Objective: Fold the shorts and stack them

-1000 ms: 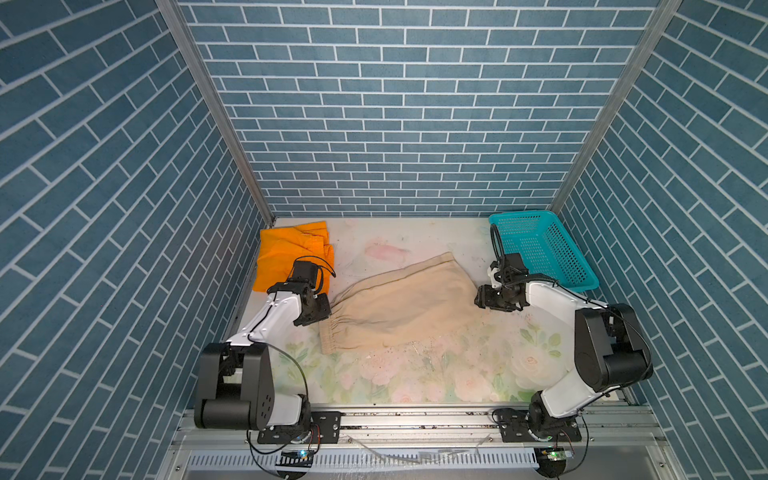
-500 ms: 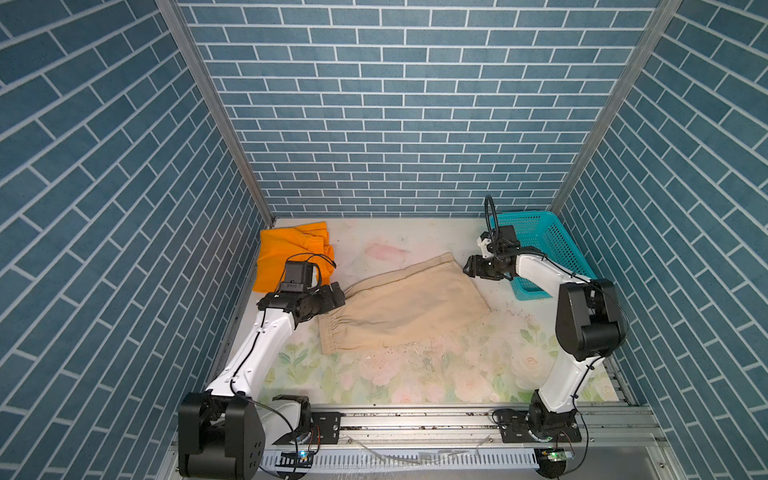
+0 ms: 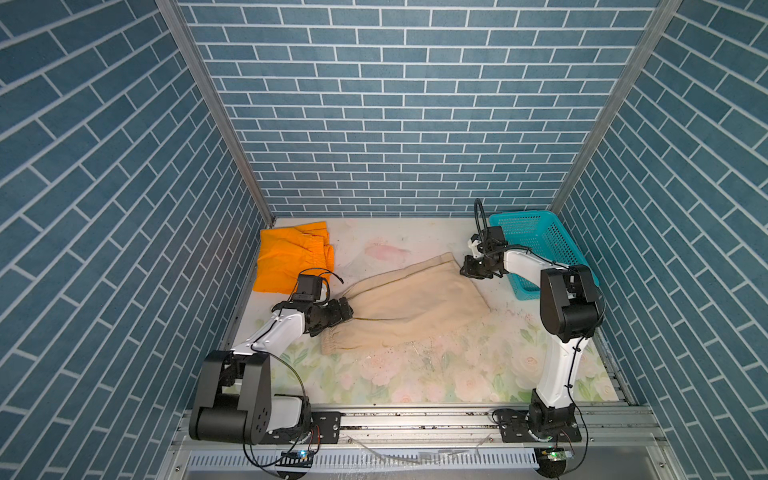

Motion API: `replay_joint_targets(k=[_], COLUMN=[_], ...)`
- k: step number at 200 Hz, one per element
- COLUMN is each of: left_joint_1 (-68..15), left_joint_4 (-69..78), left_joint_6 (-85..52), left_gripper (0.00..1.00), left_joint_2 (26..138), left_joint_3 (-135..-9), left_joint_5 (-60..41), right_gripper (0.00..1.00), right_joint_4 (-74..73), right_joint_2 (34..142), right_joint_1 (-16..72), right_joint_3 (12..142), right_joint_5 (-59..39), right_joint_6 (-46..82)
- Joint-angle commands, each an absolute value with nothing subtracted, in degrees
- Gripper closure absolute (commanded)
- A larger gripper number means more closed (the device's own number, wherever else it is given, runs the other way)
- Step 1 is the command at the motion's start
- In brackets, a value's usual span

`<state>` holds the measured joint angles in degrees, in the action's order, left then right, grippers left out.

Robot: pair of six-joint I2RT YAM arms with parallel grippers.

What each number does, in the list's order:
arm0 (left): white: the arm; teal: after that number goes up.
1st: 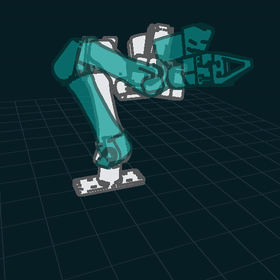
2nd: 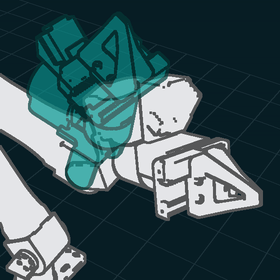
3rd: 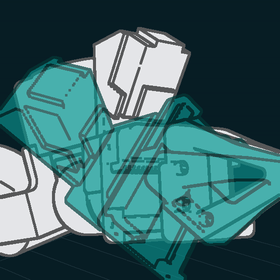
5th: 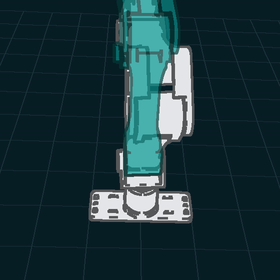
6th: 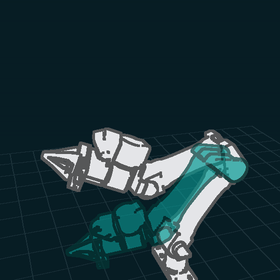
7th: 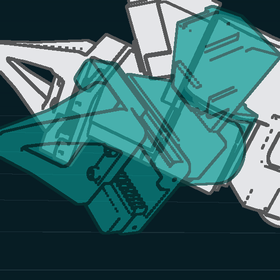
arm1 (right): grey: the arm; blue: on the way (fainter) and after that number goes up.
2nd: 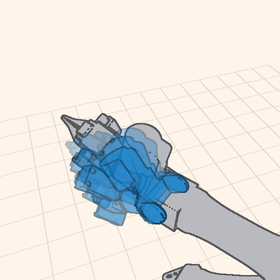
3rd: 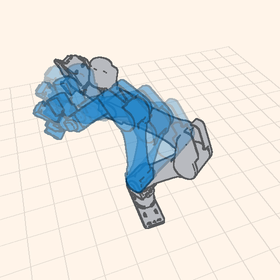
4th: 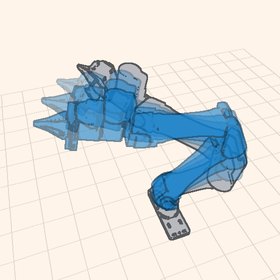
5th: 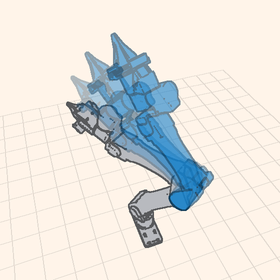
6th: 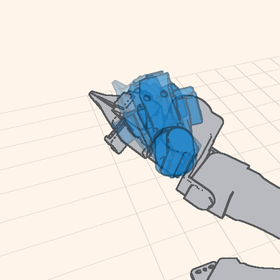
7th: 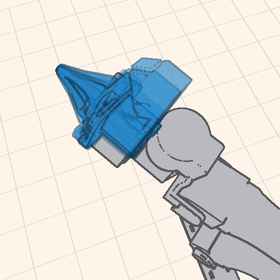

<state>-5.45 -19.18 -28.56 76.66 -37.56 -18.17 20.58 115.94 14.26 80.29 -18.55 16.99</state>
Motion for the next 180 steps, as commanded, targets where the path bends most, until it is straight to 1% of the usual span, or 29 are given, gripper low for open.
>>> replay_joint_targets(k=[1, 84, 105, 144, 150, 153, 156, 180], left_joint_1=[-5.6, -5.5, -5.5, -5.5, -5.5, -5.5, -5.5, -5.5], left_joint_4=[-18.8, -19.9, -18.9, -17.6, -17.6, -17.6, -17.7, -19.0], left_joint_6=[-26.8, -24.6, -24.5, -24.3, -24.2, -24.2, -24.1, -23.6], left_gripper=[0.02, 0.02, 0.02, 0.01, 0.01, 0.01, 0.01, 0.0], left_joint_2=[78.0, 80.3, 80.0, 79.7, 79.6, 79.6, 79.6, 79.2], left_joint_3=[-36.5, -36.4, -35.7, -35.3, -35.4, -35.5, -35.6, -36.8], left_joint_5=[-17.0, -14.3, -14.2, -14.5, -14.5, -14.4, -14.3, -14.1], right_gripper=[1.0, 1.0, 1.0, 1.0, 0.94, 0.92, 0.88, 0.68], right_joint_4=[19.7, 18.8, 17.6, 18.2, 18.4, 18.5, 18.5, 18.2], right_joint_2=[114.7, 106.2, 107.5, 114.8, 115.6, 115.7, 116.0, 115.2], right_joint_1=[14.7, 14.9, 14.9, 14.7, 14.8, 14.7, 14.8, 14.7], right_joint_3=[82.1, 82.1, 82.1, 85.9, 86.5, 86.6, 86.8, 85.9], right_joint_5=[-19.3, -18.7, -18.9, -19.3, -19.1, -19.0, -18.9, -17.8], right_joint_6=[17.0, 16.2, 14.6, 12.4, 12.3, 12.2, 12.1, 12.1])
